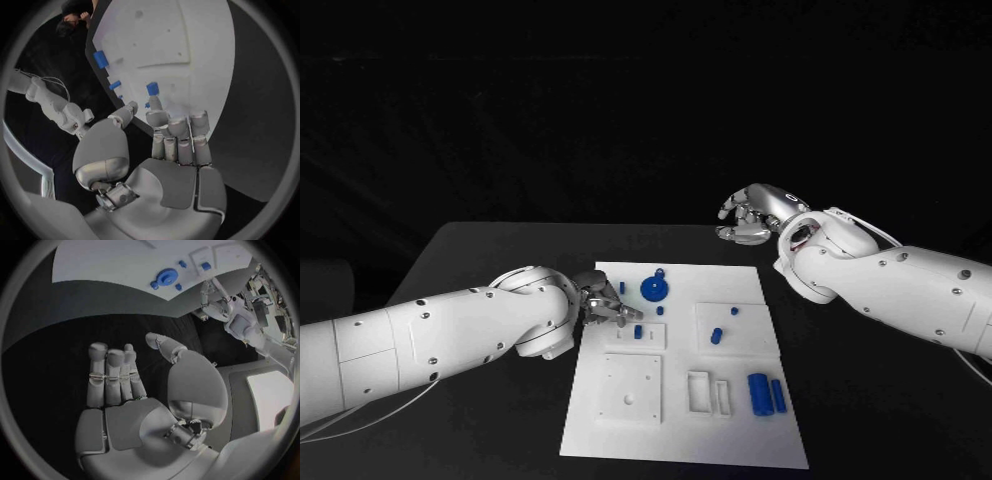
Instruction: Assemble the parts on the task board
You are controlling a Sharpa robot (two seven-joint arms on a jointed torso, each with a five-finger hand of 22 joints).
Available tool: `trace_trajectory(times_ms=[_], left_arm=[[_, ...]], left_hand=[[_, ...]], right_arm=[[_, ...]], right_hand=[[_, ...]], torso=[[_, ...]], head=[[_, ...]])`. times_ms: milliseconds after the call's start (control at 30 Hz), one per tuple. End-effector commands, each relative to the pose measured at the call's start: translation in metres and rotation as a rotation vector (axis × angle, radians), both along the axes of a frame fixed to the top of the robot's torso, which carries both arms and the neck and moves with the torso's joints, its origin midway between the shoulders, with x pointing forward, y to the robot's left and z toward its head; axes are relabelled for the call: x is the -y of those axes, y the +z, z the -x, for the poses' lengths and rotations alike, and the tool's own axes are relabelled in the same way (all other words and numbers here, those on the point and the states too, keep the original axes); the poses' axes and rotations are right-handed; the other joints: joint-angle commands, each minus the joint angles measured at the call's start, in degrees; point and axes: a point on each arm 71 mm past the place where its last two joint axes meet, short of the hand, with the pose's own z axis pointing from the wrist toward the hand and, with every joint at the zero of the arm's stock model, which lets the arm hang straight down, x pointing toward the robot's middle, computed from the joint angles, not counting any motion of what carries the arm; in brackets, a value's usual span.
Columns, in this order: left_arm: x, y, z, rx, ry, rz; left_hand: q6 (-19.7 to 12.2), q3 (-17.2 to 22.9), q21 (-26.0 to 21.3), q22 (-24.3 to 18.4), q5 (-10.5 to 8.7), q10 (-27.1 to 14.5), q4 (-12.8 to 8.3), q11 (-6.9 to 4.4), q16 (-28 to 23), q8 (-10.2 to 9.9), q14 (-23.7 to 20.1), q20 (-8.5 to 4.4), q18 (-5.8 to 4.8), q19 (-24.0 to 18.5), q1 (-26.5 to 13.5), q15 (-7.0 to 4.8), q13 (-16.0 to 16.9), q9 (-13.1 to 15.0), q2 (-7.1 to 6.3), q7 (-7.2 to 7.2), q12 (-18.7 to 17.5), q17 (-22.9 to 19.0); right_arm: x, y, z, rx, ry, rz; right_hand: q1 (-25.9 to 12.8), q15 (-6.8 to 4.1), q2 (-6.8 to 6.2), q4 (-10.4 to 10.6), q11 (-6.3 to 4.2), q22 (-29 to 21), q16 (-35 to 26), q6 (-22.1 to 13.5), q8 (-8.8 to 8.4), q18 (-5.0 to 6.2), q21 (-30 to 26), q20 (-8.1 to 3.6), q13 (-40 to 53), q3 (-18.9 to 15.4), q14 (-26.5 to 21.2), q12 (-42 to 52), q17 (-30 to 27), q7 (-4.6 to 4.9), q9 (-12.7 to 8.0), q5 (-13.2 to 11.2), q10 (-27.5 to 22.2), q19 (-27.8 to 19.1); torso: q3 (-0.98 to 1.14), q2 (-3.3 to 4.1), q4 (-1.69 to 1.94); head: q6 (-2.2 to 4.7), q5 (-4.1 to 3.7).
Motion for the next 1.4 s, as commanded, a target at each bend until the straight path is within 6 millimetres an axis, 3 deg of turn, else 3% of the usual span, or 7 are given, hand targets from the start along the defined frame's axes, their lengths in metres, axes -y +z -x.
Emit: trace_trajectory(times_ms=[33, 100, 300, 367, 800, 1033, 1400], left_arm=[[-0.008, 0.011, -0.011, 0.007, 0.028, 0.036], [-0.013, 0.017, -0.017, 0.021, 0.046, 0.038], [-0.027, 0.032, -0.041, 0.054, 0.095, 0.018], [-0.027, 0.032, -0.046, 0.052, 0.099, 0.008], [-0.017, 0.028, -0.074, 0.024, 0.1, -0.05], [-0.019, 0.026, -0.079, 0.009, 0.101, -0.074], [-0.012, 0.022, -0.081, -0.016, 0.082, -0.086]], left_hand=[[-2.42, -0.31, -0.66, -0.2, -0.16, -1.03, -0.14, 0.41, -0.81, -1.47, -0.95, -7.05, -0.57, -0.8, 1.17, 0.28, -0.31, -0.59, 0.19, 0.44, -0.77, -0.38], [-4.22, -0.31, -1.04, -0.35, -0.17, -1.32, -0.23, 1.17, -1.18, -2.69, -1.34, -6.87, -0.75, -1.25, 2.24, 1.04, -0.59, -1.28, 0.51, 1.31, -1.19, -0.72], [-4.83, -0.09, -1.43, -0.48, 0.04, -1.96, -0.6, 1.52, -1.71, -3.13, -1.92, -6.74, -0.88, -1.73, 3.31, 1.37, -0.93, -1.57, 1.08, 1.57, -1.8, -1.05], [-6.83, -0.08, -2.45, -0.81, 0.25, -3.2, -1.38, 2.45, -2.87, -4.32, -3.18, -6.25, -1.38, -2.98, 4.83, 2.32, -1.64, -2.22, 1.98, 2.53, -3.08, -1.73], [-7.46, -1.14, -3.15, -1.07, 0.07, -3.3, 0.96, 2.85, -2.93, -4.88, -3.46, -5.93, -1.91, -3.39, 3.95, 2.75, -2.17, -2.91, 2.17, 2.93, -3.51, -2.22], [-7.36, -1.45, -3.2, -1.04, 0.03, -3.32, 1.68, 2.87, -2.82, -4.83, -3.53, -5.94, -1.95, -3.44, 3.72, 2.78, -2.21, -2.97, 2.35, 2.94, -3.48, -2.28], [-7.0, -1.75, -3.17, -0.97, 0.01, -3.25, 2.16, 2.8, -2.65, -4.57, -3.56, -5.98, -1.95, -3.45, 3.74, 2.73, -2.22, -2.92, 2.52, 2.86, -3.38, -2.31]], right_arm=[[0.0, 0.0, 0.0, -0.006, 0.006, 0.007], [0.001, -0.001, 0.0, -0.008, 0.004, 0.007], [0.002, -0.001, -0.001, -0.01, 0.0, 0.004], [0.002, -0.001, -0.001, -0.01, 0.001, 0.004], [-0.003, -0.001, 0.0, -0.009, 0.011, 0.001], [-0.003, -0.001, 0.0, -0.009, 0.011, 0.001], [-0.005, -0.001, 0.0, -0.008, 0.015, 0.001]], right_hand=[[0.0, 0.03, 0.16, -0.14, 0.01, 0.06, -0.35, -0.01, 0.24, 3.28, -0.33, -0.07, -0.06, -0.03, 0.22, 0.4, 0.08, 0.29, 0.08, 0.23, -0.3, 0.2], [0.0, 0.03, 0.16, -0.14, 0.01, 0.06, -0.35, -0.01, 0.24, 3.28, -0.33, -0.07, -0.07, -0.03, 0.22, 0.4, 0.08, 0.29, 0.08, 0.24, -0.3, 0.2], [0.0, 0.03, 0.16, -0.14, 0.01, 0.06, -0.35, -0.02, 0.24, 3.28, -0.34, -0.07, -0.07, -0.03, 0.22, 0.41, 0.08, 0.3, 0.08, 0.24, -0.3, 0.2], [0.01, 0.03, 0.16, -0.15, 0.02, 0.07, -0.35, -0.06, 0.21, 3.28, -0.34, -0.07, -0.08, -0.03, 0.23, 0.42, 0.09, 0.3, 0.07, 0.25, -0.3, 0.21], [0.04, 0.04, 0.17, -0.15, 0.03, 0.08, -0.35, -0.13, 0.17, 3.28, -0.35, -0.09, -0.12, -0.01, 0.25, 0.45, 0.1, 0.31, 0.06, 0.28, -0.3, 0.23], [0.05, 0.04, 0.17, -0.14, 0.03, 0.09, -0.35, -0.14, 0.17, 3.28, -0.36, -0.09, -0.13, 0.0, 0.26, 0.46, 0.1, 0.31, 0.05, 0.29, -0.29, 0.25], [0.03, 0.05, 0.17, -0.11, 0.03, 0.11, -0.35, -0.14, 0.16, 3.28, -0.37, -0.1, -0.16, 0.01, 0.28, 0.5, 0.12, 0.32, 0.06, 0.31, -0.29, 0.28]], torso=[[0.04, -0.01, 0.0], [0.03, 0.02, 0.0], [0.01, 0.08, -0.03], [0.02, 0.11, -0.01], [-0.11, 0.46, -0.35], [-0.2, 0.68, -0.52], [-0.2, 0.6, -0.46]], head=[[0.37, -0.03], [0.5, -0.06], [0.91, -0.14], [1.09, -0.14], [1.31, -0.16], [1.35, -0.15], [1.18, -0.31]])
